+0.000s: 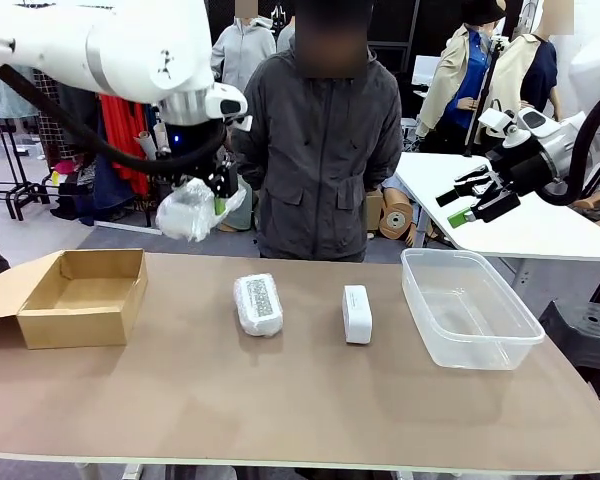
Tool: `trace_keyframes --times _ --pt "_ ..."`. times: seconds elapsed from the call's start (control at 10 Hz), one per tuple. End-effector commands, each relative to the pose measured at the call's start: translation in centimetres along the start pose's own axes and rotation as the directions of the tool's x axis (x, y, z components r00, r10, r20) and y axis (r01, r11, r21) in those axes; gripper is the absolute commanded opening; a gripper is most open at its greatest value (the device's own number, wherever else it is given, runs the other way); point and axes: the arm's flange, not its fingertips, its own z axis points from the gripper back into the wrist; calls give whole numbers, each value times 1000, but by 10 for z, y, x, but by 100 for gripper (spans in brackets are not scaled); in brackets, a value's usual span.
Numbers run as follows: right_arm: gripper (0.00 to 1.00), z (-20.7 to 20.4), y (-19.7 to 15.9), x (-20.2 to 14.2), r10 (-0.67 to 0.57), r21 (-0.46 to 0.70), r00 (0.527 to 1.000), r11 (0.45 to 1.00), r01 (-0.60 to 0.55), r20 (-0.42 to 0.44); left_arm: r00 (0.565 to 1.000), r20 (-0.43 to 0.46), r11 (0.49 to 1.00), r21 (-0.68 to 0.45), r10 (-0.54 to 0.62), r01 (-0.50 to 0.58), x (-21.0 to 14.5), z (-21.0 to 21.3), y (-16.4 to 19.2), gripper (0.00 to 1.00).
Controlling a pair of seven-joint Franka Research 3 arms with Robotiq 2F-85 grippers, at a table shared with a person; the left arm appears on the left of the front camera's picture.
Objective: Separate and place wrapped and unwrapped clocks.
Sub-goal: Pick up the Digital clock indicated by the person.
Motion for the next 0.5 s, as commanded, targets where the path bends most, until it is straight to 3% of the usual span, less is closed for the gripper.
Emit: trace_keyframes --times 0.0,0.2,0.4 --pt "100 0 0 2 4 0 1000 1000 -4 0 999 28 1000 7 -24 24 5 17 -3 0" --pt "100 0 0 2 4 0 1000 1000 -4 0 997 71 999 10 -33 32 8 36 -6 0" --pt "100 0 0 2 4 0 1000 1000 -4 0 991 112 994 88 -72 62 -2 18 -12 0"
